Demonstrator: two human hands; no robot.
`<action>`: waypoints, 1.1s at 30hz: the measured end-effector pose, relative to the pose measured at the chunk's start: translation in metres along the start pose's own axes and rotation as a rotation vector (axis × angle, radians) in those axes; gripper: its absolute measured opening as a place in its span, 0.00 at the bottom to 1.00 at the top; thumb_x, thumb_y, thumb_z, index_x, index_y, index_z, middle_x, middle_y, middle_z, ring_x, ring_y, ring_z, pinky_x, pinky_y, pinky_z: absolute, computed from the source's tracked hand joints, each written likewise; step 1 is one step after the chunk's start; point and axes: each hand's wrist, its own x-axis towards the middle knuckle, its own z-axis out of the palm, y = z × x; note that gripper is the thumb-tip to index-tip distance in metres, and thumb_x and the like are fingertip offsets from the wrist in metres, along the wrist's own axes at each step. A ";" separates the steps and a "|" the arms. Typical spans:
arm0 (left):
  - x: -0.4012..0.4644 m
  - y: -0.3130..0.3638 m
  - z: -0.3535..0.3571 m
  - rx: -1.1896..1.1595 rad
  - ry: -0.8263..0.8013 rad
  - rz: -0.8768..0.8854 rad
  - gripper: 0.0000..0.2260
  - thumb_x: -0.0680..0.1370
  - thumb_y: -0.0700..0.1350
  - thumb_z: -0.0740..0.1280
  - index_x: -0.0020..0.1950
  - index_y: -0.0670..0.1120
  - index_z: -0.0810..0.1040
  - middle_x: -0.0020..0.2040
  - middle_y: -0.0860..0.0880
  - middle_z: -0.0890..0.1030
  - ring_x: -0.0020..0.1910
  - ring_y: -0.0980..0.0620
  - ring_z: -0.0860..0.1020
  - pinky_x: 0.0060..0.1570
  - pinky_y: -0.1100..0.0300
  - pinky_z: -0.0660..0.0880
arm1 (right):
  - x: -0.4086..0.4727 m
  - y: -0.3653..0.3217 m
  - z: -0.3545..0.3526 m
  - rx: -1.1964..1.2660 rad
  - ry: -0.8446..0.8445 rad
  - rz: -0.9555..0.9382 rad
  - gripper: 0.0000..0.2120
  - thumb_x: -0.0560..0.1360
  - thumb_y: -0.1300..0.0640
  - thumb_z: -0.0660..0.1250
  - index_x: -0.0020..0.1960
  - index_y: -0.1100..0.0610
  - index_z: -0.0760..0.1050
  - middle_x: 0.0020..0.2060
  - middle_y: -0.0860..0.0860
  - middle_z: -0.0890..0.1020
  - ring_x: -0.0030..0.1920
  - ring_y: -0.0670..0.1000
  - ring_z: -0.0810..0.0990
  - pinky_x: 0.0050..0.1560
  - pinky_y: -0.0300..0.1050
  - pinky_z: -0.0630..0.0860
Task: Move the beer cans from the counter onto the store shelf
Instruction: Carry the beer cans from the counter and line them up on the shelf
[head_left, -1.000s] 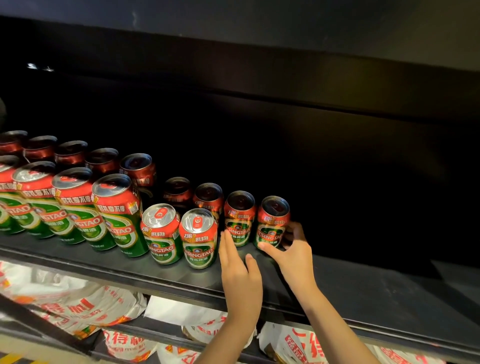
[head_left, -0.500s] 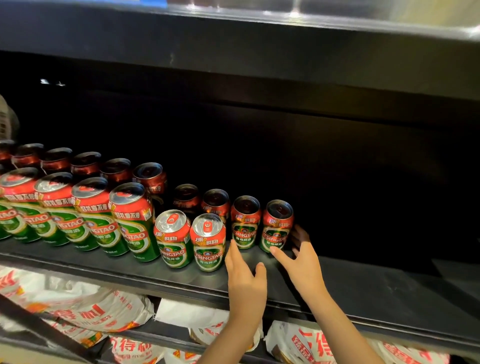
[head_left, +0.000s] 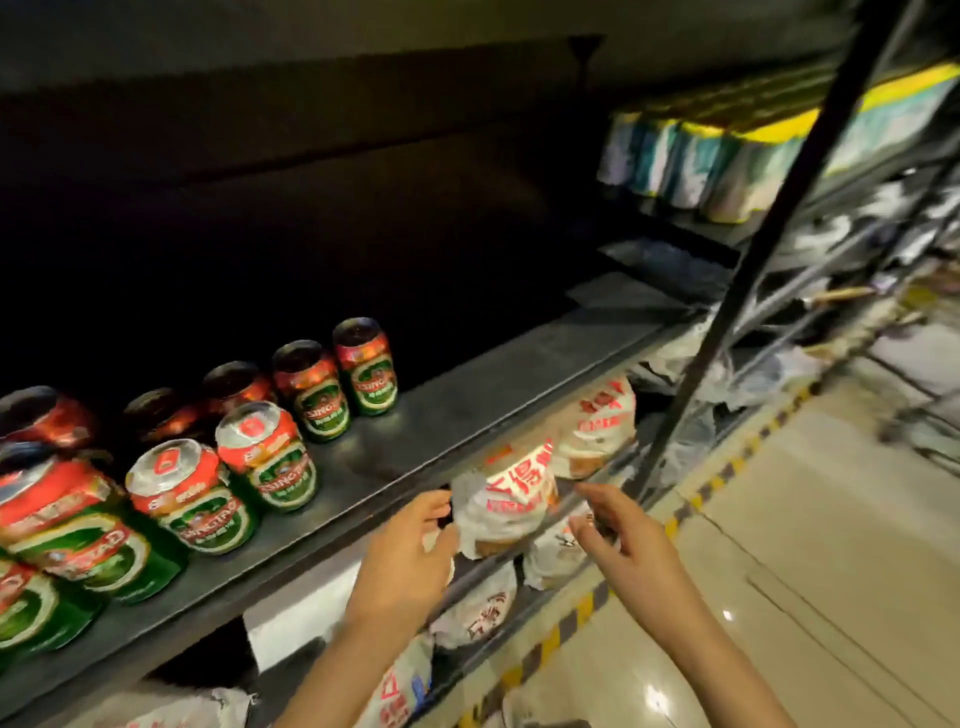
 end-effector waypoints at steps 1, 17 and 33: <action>-0.012 0.004 0.009 0.021 -0.057 0.037 0.12 0.78 0.40 0.63 0.60 0.51 0.74 0.56 0.54 0.77 0.56 0.55 0.75 0.54 0.65 0.68 | -0.029 0.009 -0.007 -0.002 0.048 0.070 0.16 0.76 0.49 0.64 0.64 0.45 0.71 0.59 0.39 0.75 0.61 0.41 0.73 0.52 0.27 0.69; -0.349 0.134 0.274 -0.076 -1.129 0.418 0.10 0.76 0.36 0.65 0.54 0.49 0.75 0.51 0.47 0.81 0.50 0.56 0.78 0.48 0.75 0.70 | -0.577 0.078 -0.101 0.164 1.069 0.819 0.09 0.75 0.57 0.67 0.52 0.44 0.74 0.51 0.43 0.80 0.54 0.42 0.77 0.60 0.46 0.73; -0.669 0.184 0.432 0.044 -1.423 0.545 0.12 0.78 0.47 0.64 0.60 0.51 0.76 0.53 0.55 0.79 0.53 0.59 0.75 0.52 0.62 0.70 | -0.908 0.122 -0.162 0.234 1.499 0.980 0.08 0.75 0.59 0.66 0.52 0.47 0.77 0.51 0.43 0.81 0.54 0.41 0.78 0.57 0.42 0.74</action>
